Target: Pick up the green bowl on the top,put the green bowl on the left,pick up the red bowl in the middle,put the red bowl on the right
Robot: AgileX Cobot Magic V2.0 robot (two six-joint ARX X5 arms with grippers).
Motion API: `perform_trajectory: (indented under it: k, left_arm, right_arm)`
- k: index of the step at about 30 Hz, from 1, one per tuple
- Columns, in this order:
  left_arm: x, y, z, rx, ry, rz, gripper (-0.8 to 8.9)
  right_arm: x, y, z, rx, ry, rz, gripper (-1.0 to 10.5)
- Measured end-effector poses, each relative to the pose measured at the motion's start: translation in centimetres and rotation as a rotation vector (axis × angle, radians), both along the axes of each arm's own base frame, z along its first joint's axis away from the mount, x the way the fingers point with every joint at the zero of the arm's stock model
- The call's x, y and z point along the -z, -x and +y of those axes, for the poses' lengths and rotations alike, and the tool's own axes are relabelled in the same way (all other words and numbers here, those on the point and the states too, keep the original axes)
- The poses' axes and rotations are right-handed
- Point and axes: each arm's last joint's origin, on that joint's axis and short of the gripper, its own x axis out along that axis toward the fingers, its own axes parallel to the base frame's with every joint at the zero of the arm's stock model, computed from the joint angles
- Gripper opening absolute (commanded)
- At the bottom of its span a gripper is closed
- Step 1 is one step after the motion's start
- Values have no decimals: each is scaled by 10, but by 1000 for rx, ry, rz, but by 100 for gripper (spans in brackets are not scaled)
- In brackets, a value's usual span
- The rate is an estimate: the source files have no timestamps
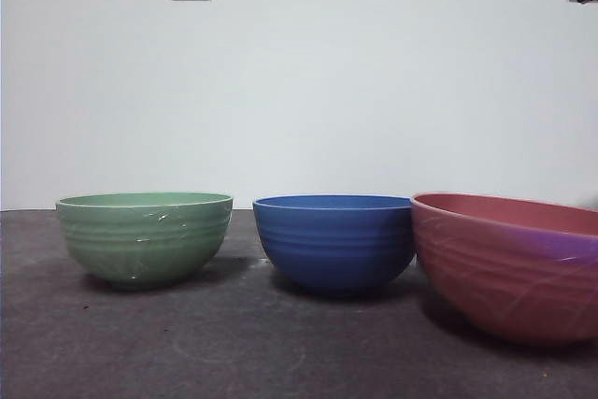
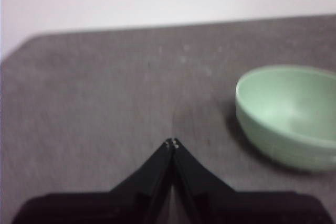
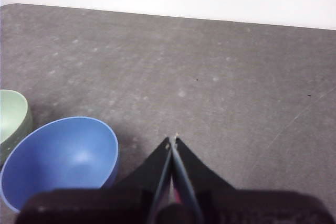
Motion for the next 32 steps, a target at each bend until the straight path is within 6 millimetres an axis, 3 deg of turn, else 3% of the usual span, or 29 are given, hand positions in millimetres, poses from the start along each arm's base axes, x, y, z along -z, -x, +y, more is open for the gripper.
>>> perform_trajectory:
  k: [32]
  left_arm:
    - [6, 0, 0, -7, 39, -20, -3]
  right_arm:
    - [-1, 0, -1, 26, 8, -8, 1]
